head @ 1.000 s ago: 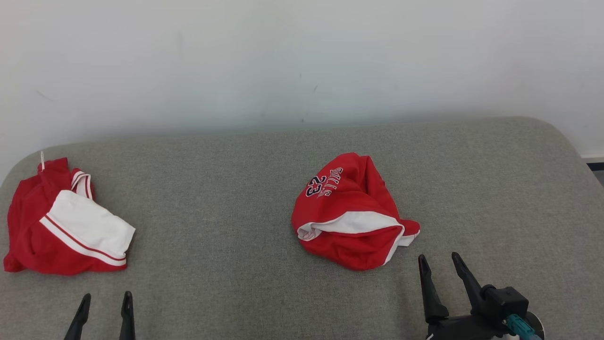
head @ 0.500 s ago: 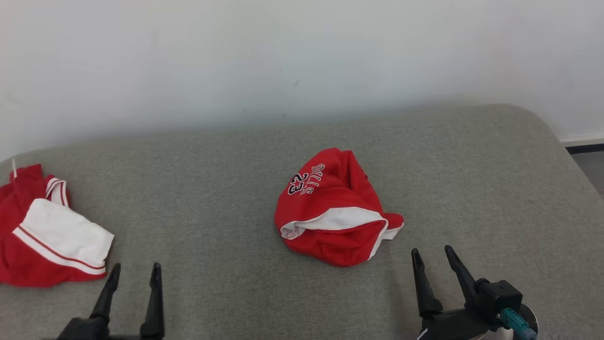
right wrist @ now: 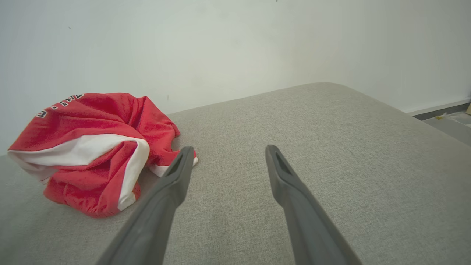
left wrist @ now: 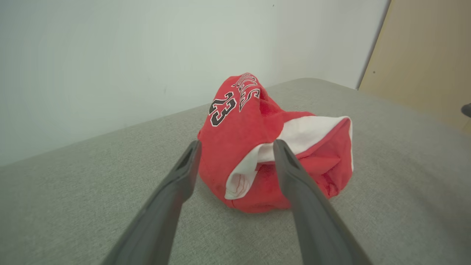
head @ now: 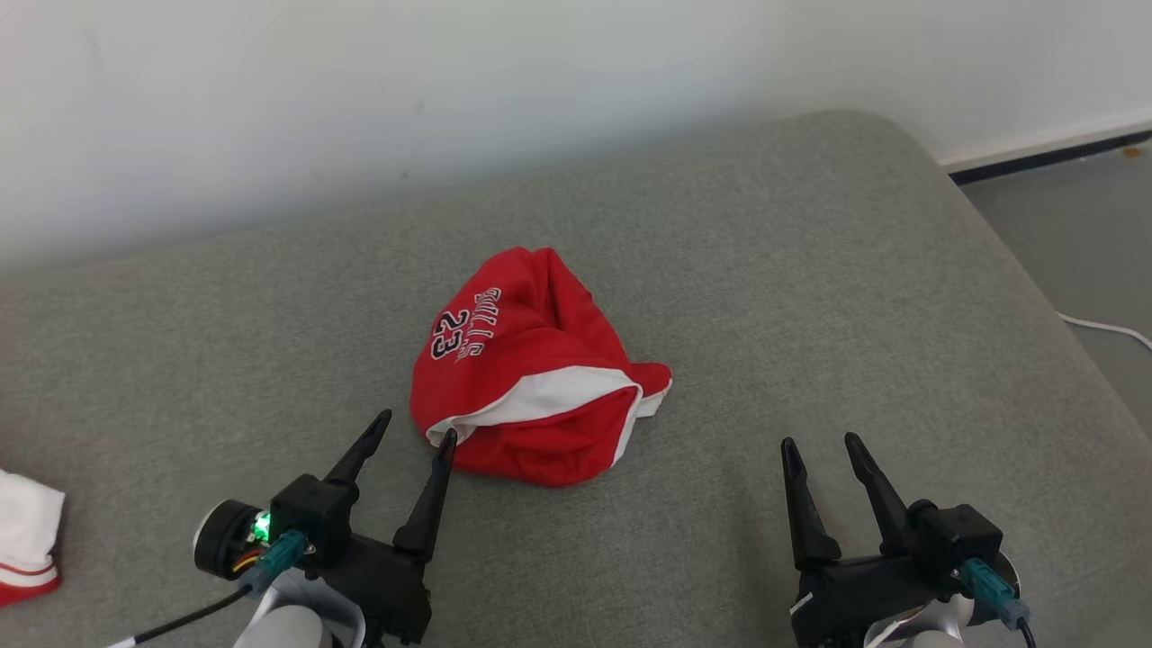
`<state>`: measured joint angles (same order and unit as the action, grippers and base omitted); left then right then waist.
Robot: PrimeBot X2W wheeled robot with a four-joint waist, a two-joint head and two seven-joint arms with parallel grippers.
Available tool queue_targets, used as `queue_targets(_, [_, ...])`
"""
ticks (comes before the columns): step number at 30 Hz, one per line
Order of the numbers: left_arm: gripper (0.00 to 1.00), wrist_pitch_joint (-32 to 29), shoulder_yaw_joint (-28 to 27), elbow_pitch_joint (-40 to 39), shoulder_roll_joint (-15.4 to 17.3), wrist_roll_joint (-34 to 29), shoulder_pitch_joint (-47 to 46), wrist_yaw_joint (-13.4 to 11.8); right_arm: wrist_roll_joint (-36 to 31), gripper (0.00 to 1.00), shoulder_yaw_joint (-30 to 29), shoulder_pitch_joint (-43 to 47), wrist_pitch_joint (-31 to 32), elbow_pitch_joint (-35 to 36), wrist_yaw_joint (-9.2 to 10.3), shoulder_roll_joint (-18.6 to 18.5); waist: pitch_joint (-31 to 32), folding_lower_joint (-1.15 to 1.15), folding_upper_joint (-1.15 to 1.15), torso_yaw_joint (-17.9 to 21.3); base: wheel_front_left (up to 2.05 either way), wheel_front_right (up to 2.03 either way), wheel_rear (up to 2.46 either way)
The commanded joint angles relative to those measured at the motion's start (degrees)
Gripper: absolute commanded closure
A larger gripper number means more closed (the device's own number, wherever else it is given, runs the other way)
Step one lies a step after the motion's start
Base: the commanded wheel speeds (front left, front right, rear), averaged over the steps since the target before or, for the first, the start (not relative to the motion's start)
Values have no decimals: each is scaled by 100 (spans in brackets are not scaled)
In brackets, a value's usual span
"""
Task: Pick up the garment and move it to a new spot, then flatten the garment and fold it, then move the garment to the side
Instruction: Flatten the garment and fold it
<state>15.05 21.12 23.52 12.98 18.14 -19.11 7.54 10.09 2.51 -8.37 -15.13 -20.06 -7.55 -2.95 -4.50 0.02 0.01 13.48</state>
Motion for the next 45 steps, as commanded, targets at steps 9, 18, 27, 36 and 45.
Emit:
queue_targets(9, [0, 19, 402, 1123, 156, 399, -772, -11, 122, 0, 88, -161, -3, 25, 13, 13, -487, -2, -1, 581, 0, 0, 0])
queue_targets(18, [100, 19, 577, 1266, 4, 486, -1247, -11, 3, 0, 4, -114, -3, 43, 13, 13, -378, -2, -1, 524, 0, 0, 0])
queue_targets(27, [100, 19, 412, -75, -220, 154, -1411, -11, -101, 0, -49, 46, -3, 26, 13, 13, -48, -2, -1, 6, 0, 0, 0])
queue_targets(36, [100, 19, 103, -611, -38, 34, -659, -140, -38, 0, -18, 131, -3, -54, 13, 11, 74, -2, -1, -687, 0, 0, 0])
queue_targets(45, [100, 19, -738, -369, 183, 420, 859, -389, -37, 0, -39, 72, -3, -32, 13, 9, -54, -2, -1, -867, 0, 0, 0])
